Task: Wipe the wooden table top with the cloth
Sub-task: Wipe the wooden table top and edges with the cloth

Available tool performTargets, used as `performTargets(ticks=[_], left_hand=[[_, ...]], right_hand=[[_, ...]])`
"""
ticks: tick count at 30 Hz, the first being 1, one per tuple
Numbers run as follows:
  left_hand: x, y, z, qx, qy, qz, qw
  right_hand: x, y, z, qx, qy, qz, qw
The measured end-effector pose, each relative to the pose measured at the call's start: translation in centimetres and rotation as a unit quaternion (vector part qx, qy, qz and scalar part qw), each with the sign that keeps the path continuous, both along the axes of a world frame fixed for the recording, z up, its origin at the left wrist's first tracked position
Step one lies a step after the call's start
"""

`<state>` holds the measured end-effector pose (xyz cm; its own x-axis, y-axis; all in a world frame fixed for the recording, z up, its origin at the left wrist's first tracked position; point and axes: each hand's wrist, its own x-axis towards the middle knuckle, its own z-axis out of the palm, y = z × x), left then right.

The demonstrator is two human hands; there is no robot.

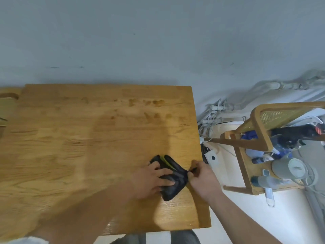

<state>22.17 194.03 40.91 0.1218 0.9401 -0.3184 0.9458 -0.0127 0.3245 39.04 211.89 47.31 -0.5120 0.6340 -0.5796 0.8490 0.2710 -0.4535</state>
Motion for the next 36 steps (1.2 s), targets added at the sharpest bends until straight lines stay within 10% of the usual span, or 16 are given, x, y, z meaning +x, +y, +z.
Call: performTargets(ticks=[6,12,18,23,29,36], left_hand=[[-2.3,0.6,0.3,-0.001,0.045,0.375,0.926],[-4.7,1.7,-0.1,-0.005,0.022,0.145,0.989],[-3.7,9.3,0.7,-0.002,0.068,0.309,0.949],[-8.3,14.5,0.5,0.023,0.033,0.04,0.998],[-9.5,21.4,0.2,-0.003,0.051,0.368,0.929],[-10.9,20.8,-0.6,0.047,0.026,0.08,0.995]], right_hand=[[-5.1,3.3,0.3,0.043,-0.103,0.09,0.99],[-10.5,6.6,-1.2,0.056,-0.247,0.13,0.959],[-9.4,6.9,-3.3,0.095,-0.195,0.115,0.969],[-9.0,7.1,-3.9,0.102,-0.164,0.106,0.975],[-9.8,6.7,-4.5,0.101,-0.183,0.088,0.974],[-9.2,7.1,-4.5,0.094,-0.169,0.084,0.978]])
